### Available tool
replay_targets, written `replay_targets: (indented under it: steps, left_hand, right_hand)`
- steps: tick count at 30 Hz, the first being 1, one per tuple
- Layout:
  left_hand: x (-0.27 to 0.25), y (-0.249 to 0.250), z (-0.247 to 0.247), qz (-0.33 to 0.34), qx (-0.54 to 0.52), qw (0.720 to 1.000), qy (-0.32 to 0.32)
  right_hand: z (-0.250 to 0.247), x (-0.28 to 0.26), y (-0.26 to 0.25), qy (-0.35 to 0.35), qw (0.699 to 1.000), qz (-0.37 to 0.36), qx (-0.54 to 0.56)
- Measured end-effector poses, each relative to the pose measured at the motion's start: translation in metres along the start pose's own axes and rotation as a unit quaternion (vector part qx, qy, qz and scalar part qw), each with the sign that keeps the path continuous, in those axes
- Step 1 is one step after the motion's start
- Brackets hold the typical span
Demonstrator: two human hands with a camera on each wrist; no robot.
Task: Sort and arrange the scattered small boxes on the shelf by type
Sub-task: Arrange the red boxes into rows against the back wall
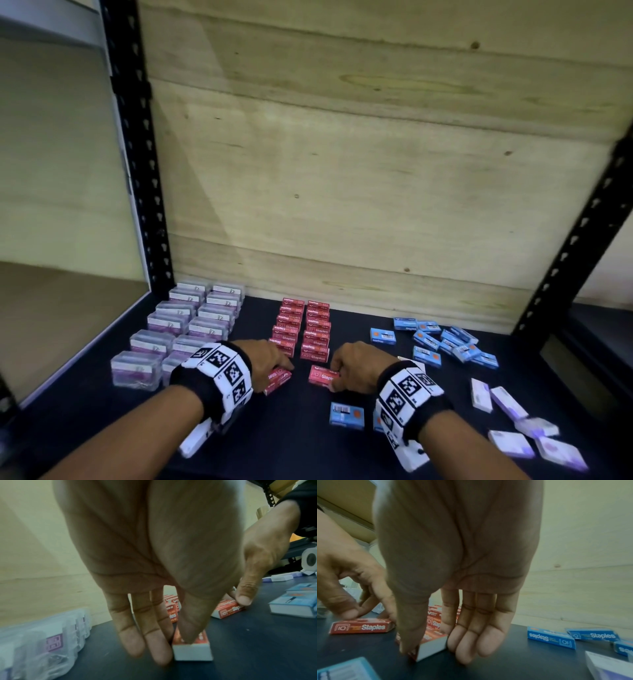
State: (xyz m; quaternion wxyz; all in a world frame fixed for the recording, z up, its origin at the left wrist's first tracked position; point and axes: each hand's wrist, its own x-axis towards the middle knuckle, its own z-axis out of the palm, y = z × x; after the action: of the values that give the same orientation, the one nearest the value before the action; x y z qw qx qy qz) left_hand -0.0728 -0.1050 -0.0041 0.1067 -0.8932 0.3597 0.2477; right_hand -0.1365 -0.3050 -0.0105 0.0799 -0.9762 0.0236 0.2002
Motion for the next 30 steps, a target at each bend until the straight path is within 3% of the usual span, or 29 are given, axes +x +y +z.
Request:
replay_targets:
  steps: [9, 15, 23, 30]
  left_hand:
    - [-0.002, -0.014, 0.003, 0.009, -0.072, 0.991, 0.110]
    - [-0.014, -0.019, 0.002, 0.066, -0.048, 0.989, 0.124]
    - [-0.021, -0.019, 0.004, 0.065, -0.031, 0.988, 0.138]
    - [-0.019, -0.033, 0.011, 0.056, -0.173, 0.967, 0.177]
  right_hand:
    - [-0.001, -0.005, -0.001, 0.013, 1.000, -0.024, 0.016]
    - [-0.001, -0.004, -0.001, 0.014, 0.999, -0.028, 0.018]
    - [0.002, -0.005, -0.004, 0.026, 0.999, -0.030, 0.015]
    - [-0.005, -0.007, -0.001, 0.014, 0.999, -0.032, 0.016]
